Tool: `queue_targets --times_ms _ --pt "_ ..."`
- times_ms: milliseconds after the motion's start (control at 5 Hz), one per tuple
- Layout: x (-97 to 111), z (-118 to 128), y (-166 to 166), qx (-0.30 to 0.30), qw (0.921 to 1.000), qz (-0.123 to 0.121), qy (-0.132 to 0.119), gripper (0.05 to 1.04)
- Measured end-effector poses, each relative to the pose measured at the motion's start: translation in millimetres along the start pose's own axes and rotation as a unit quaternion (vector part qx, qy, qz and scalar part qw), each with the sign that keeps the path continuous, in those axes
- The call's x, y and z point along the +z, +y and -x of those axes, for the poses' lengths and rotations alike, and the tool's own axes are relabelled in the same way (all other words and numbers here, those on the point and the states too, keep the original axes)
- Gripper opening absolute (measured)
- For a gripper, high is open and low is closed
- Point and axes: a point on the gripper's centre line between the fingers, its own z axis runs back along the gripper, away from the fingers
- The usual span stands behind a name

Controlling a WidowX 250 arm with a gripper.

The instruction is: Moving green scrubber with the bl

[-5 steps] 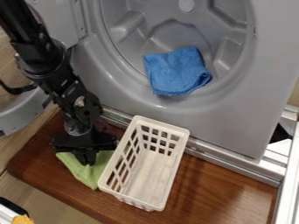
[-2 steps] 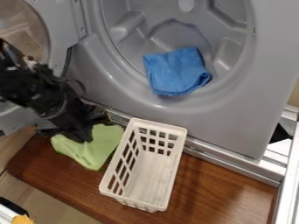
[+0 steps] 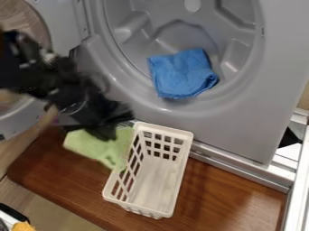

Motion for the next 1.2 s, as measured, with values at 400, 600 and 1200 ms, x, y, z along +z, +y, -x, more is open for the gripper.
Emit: queue_targets --times_ms 400,600,1200 --pt "20.2 -36.5 -54.4 -0.035 0.9967 0.060 -0.042 0.050" --pt "41.7 -59.8 -72.9 -0.036 0.9925 0.088 -0.077 0.051" --pt "45.4 -117.6 -94.1 -0.014 0.9898 0.099 -0.101 0.050"
